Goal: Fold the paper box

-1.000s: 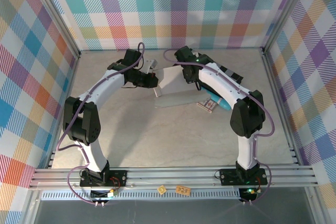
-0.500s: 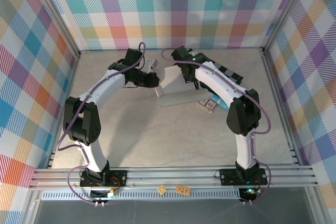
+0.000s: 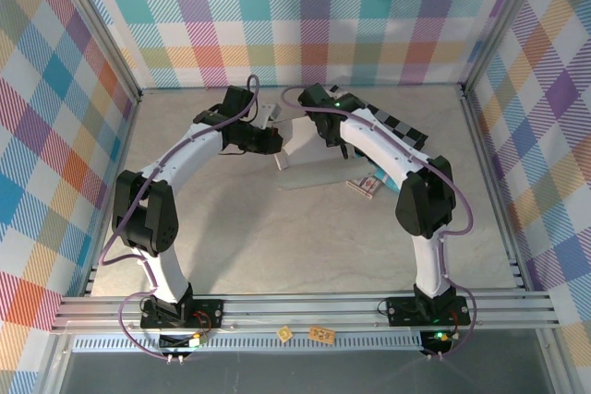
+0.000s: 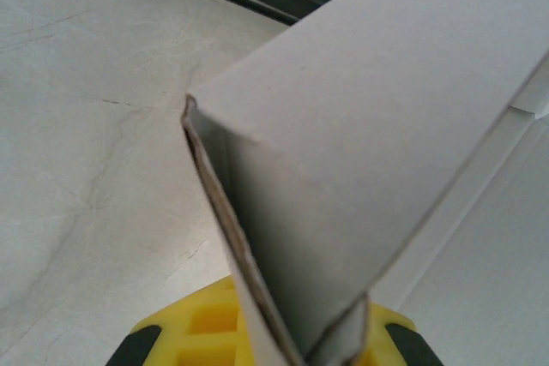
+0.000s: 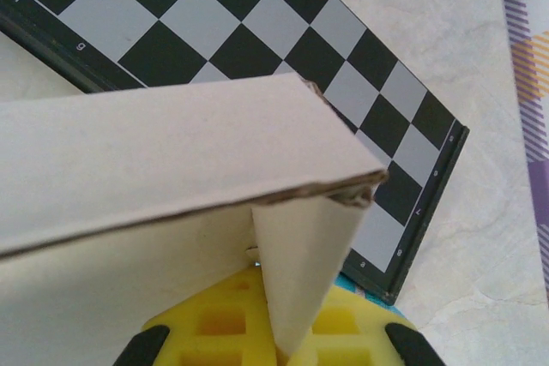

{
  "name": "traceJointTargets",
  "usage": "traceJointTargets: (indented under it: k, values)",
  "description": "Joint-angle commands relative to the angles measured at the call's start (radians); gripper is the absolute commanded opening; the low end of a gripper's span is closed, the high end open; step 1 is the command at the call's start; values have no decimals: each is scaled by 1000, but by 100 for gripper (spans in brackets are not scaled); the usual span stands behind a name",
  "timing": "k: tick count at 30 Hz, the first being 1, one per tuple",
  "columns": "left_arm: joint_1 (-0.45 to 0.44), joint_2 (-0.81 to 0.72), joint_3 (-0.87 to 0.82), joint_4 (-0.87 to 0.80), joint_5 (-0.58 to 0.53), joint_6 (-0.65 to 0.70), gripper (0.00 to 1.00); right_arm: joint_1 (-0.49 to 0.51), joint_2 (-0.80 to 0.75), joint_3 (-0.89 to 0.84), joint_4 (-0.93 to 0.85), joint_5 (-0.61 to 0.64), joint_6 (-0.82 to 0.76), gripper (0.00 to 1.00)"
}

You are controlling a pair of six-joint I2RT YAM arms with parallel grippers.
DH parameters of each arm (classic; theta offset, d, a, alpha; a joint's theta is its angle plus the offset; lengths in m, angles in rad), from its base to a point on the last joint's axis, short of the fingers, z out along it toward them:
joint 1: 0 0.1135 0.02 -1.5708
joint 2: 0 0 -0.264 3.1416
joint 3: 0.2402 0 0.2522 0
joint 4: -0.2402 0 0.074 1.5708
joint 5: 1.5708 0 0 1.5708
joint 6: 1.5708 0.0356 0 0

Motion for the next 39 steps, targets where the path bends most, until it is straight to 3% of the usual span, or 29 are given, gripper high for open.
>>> traceJointTargets:
  k: [1,12,17,22,27,39]
  values:
    - [-8,-20,38,15,41,-2,0,-19,21,29,-52,2,14,0]
    - [-11,-21,42,12,38,-17,0,-21,27,26,-84,71,-7,0]
    - [-13,-24,43,18,39,-29,0,-29,-15,-9,-50,-11,7,0]
    - [-13,-25,39,32,45,-51,0,-71,-69,-32,-21,-156,25,22]
    - [-13,-23,38,35,46,-59,0,-93,-80,-26,-35,-195,39,34]
    - [-13,-28,38,28,39,-58,0,-103,-107,-65,-20,-227,64,35]
